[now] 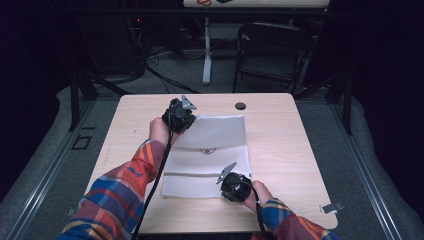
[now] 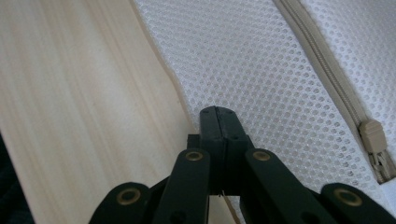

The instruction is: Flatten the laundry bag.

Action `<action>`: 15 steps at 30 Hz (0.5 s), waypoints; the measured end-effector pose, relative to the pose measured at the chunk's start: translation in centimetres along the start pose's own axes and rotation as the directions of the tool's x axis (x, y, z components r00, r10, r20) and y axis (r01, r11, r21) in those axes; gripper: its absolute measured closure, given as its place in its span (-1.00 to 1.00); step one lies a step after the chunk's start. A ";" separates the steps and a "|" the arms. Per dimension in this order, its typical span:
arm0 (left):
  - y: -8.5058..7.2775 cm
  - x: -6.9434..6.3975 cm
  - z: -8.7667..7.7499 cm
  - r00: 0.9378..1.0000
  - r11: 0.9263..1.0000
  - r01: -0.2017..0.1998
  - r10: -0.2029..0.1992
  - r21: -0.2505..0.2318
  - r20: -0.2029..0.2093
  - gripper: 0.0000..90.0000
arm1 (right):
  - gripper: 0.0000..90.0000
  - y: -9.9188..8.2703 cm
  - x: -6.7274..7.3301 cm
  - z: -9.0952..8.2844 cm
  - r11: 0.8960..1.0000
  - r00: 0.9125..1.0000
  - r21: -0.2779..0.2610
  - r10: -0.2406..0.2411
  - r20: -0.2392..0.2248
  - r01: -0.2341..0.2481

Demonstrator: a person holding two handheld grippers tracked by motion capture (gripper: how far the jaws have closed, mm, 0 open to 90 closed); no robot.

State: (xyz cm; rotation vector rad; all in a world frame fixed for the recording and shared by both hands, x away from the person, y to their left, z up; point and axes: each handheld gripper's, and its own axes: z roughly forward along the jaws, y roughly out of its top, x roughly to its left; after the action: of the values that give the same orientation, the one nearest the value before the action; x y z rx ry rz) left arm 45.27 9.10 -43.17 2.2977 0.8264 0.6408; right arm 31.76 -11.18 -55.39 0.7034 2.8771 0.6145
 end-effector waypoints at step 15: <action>1.7 0.1 2.7 0.998 1.000 0.028 -0.029 -0.013 -0.063 0.98 | 1.00 -1.0 0.9 -0.4 0.997 0.993 0.012 0.075 -0.087 -0.074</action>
State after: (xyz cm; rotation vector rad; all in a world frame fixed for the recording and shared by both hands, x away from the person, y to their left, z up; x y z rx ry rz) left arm 47.66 7.15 -43.87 2.2607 0.8802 0.7067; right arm 30.43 -11.74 -55.44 0.8080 2.9462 0.6582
